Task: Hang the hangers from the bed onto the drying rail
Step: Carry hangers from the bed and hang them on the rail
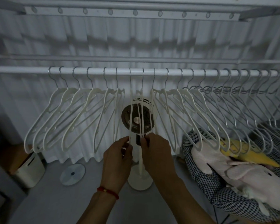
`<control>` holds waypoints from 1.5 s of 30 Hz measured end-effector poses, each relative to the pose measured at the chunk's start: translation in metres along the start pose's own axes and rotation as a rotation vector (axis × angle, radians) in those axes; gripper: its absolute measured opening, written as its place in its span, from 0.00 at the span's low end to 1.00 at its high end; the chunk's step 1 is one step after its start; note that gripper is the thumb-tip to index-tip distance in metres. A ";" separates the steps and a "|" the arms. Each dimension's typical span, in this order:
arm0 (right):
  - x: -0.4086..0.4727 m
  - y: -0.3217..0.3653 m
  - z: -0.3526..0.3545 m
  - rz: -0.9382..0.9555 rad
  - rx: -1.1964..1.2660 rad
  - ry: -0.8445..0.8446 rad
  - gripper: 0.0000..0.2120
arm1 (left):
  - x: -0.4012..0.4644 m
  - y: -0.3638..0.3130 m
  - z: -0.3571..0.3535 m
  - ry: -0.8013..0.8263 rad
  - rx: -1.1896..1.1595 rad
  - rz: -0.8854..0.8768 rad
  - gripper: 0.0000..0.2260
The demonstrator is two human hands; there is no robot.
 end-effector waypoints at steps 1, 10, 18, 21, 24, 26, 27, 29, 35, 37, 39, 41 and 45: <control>-0.001 -0.001 0.001 0.015 0.019 -0.023 0.13 | 0.000 0.000 0.000 0.004 0.002 -0.001 0.12; -0.002 0.000 0.004 0.025 0.018 -0.040 0.14 | -0.002 -0.002 0.000 0.002 -0.030 -0.011 0.11; -0.003 0.000 0.005 0.018 0.005 -0.044 0.14 | -0.002 -0.002 0.002 -0.014 -0.044 -0.008 0.12; 0.001 -0.001 0.002 -0.017 -0.010 0.011 0.15 | -0.003 -0.002 0.002 -0.011 -0.046 -0.009 0.12; 0.003 -0.002 0.002 -0.047 -0.017 0.054 0.15 | -0.002 -0.003 0.002 -0.008 -0.026 -0.007 0.12; 0.002 -0.002 0.003 -0.042 -0.013 0.056 0.14 | -0.003 -0.005 0.003 -0.011 -0.018 -0.024 0.11; 0.002 -0.002 0.003 -0.041 -0.022 0.051 0.13 | -0.003 -0.006 0.003 -0.012 -0.017 -0.029 0.11; 0.000 -0.001 0.005 -0.030 -0.033 0.017 0.13 | -0.003 -0.005 0.003 -0.013 -0.013 -0.025 0.12; -0.002 -0.001 0.006 -0.003 -0.025 -0.041 0.14 | -0.002 -0.003 0.002 -0.014 0.000 -0.020 0.13; -0.001 -0.002 0.005 -0.015 -0.024 -0.027 0.14 | -0.003 -0.004 0.003 -0.011 0.010 -0.034 0.12; 0.000 -0.003 0.003 -0.030 -0.043 -0.001 0.15 | -0.002 -0.005 0.003 -0.013 0.032 -0.052 0.13; 0.000 -0.003 0.004 -0.025 -0.029 -0.010 0.15 | -0.002 -0.005 0.003 -0.013 0.045 -0.051 0.13; -0.005 -0.003 0.007 0.007 0.018 -0.079 0.14 | -0.003 -0.012 0.004 -0.011 0.058 -0.075 0.14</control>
Point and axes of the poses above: each hand's wrist, its own x-axis towards the middle knuckle, its own z-axis out of the back of the hand, y = z × x, the point moved 9 cm from there along x, towards the middle knuckle, and after that the axes turned 13 degrees about y, right-handed, at the moved point
